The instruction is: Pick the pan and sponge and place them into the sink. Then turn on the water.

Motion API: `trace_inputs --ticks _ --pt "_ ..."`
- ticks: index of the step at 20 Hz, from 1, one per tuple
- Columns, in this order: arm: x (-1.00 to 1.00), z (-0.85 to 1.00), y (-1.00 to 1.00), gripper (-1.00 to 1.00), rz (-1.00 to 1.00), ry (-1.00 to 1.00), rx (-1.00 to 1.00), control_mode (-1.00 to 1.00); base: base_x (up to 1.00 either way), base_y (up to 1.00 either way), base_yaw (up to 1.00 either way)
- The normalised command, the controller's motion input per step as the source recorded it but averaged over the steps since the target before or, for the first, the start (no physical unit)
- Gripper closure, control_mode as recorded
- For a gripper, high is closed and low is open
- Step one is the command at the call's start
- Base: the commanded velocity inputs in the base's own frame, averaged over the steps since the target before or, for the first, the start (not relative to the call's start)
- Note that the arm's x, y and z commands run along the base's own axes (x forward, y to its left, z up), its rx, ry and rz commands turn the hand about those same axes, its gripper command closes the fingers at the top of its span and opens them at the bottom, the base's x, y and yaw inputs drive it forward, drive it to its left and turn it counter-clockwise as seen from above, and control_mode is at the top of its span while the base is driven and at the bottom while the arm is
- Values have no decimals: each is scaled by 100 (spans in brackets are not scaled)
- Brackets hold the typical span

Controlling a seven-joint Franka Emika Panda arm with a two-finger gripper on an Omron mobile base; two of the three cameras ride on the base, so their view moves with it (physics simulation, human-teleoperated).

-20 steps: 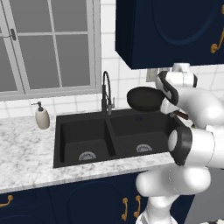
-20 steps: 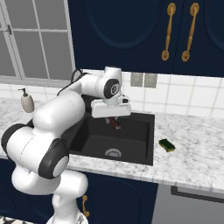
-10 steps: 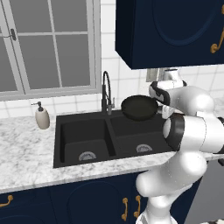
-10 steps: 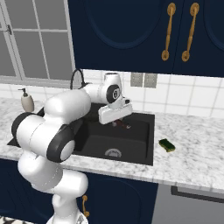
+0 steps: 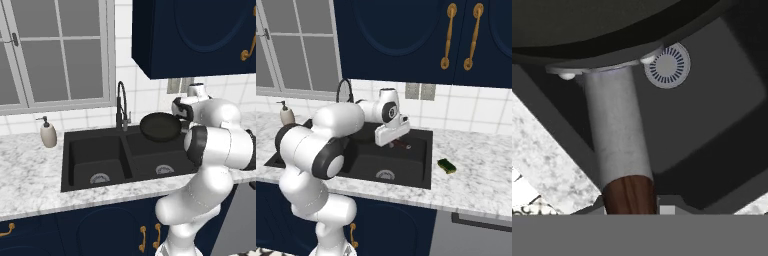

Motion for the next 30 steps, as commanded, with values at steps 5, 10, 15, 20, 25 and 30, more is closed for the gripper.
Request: trace_inputs --ticks 5,10,15,20,25,30 --pt "56 -47 0 100 15 11 3 -100 0 0 0" --pt "41 -55 0 100 20 9 3 -100 0 0 0" --pt "10 -52 -3 100 22 0 4 -100 0 0 0" --pt "8 -46 -18 100 16 2 6 -100 0 0 0" --pt "20 -47 -16 100 9 0 9 -100 0 0 0" --pt "26 -40 -16 100 8 0 7 -100 0 0 0"
